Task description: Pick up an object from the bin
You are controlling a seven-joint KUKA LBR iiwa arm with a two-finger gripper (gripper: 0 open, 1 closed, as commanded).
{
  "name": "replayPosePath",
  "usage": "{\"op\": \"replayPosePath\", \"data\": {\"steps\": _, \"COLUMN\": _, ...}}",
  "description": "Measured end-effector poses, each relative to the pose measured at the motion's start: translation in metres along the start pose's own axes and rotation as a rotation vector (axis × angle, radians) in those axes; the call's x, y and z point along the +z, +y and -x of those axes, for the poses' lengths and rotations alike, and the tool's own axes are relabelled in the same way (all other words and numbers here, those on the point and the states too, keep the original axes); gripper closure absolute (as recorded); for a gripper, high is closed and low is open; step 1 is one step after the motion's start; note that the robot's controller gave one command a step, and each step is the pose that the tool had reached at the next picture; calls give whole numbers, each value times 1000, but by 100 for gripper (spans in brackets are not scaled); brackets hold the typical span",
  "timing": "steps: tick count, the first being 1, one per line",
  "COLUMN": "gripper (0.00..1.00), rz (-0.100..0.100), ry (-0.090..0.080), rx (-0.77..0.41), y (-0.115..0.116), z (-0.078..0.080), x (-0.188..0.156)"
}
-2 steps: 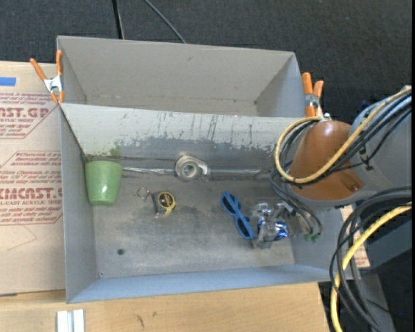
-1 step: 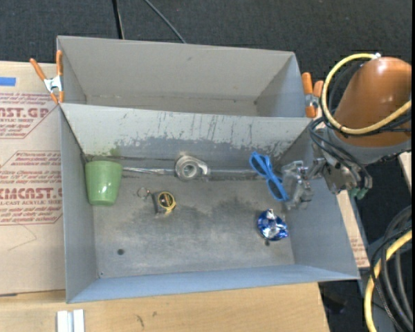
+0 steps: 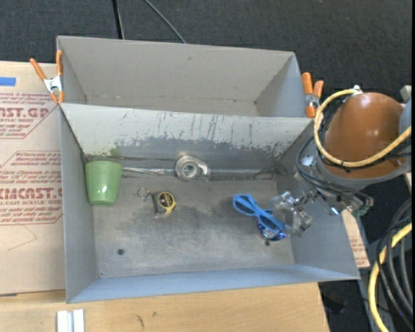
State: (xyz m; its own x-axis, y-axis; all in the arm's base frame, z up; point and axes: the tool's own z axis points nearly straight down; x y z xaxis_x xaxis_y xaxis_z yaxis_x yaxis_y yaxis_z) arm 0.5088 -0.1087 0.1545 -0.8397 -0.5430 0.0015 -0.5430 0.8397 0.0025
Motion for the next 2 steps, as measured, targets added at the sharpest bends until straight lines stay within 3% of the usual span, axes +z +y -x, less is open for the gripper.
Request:
{"op": "replayPosePath", "data": {"steps": 1, "gripper": 100, "rz": 3, "ry": -3, "rx": 125, "y": 103, "z": 60, "x": 25}}
{"op": "replayPosePath", "data": {"steps": 2, "gripper": 0, "rz": -2, "ry": -2, "rx": 130, "y": 98, "z": 58, "x": 24}}
